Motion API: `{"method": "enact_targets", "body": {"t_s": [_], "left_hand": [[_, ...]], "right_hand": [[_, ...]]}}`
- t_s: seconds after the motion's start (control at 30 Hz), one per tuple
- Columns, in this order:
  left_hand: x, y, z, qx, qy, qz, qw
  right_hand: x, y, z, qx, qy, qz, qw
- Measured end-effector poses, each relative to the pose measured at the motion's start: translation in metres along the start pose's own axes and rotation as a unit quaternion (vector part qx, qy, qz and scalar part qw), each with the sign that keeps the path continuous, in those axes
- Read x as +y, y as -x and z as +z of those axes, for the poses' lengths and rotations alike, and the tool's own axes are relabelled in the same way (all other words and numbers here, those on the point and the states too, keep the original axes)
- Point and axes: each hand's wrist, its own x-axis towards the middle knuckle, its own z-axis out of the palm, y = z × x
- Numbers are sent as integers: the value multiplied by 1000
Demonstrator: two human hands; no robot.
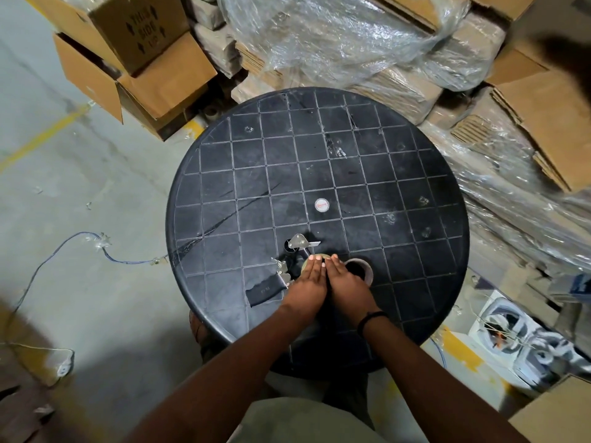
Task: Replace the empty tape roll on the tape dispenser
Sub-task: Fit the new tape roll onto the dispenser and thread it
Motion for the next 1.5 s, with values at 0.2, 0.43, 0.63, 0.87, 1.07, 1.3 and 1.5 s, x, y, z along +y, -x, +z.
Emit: {"method": "enact_targets", "body": {"t_s": [0.2,0.43,0.63,0.87,1.07,1.3,1.5], "left_hand": [[0,-3,12,-61,73,-39,995],[5,-3,24,-22,89,-66,994],[3,-9,23,-43,69,-51,995],[8,-19,34,-93,106,-69,988],[-23,-14,11,-61,165,-74,982],[-75,21,12,63,193,-98,974],[-107,45,42,-35,305,-189,933]], "right_hand": [[2,-4,17,-11,-4,11,1000],[1,-5,26,-12,-4,10,1000],[9,-18,26,-38,5,5,999],[9,-20,18,-64,-2,9,998],[-14,-30,1,-24,-44,49,998],[-62,-44,-1,85,-86,101,988],[-71,-44,5,106,-183,200,957]]}}
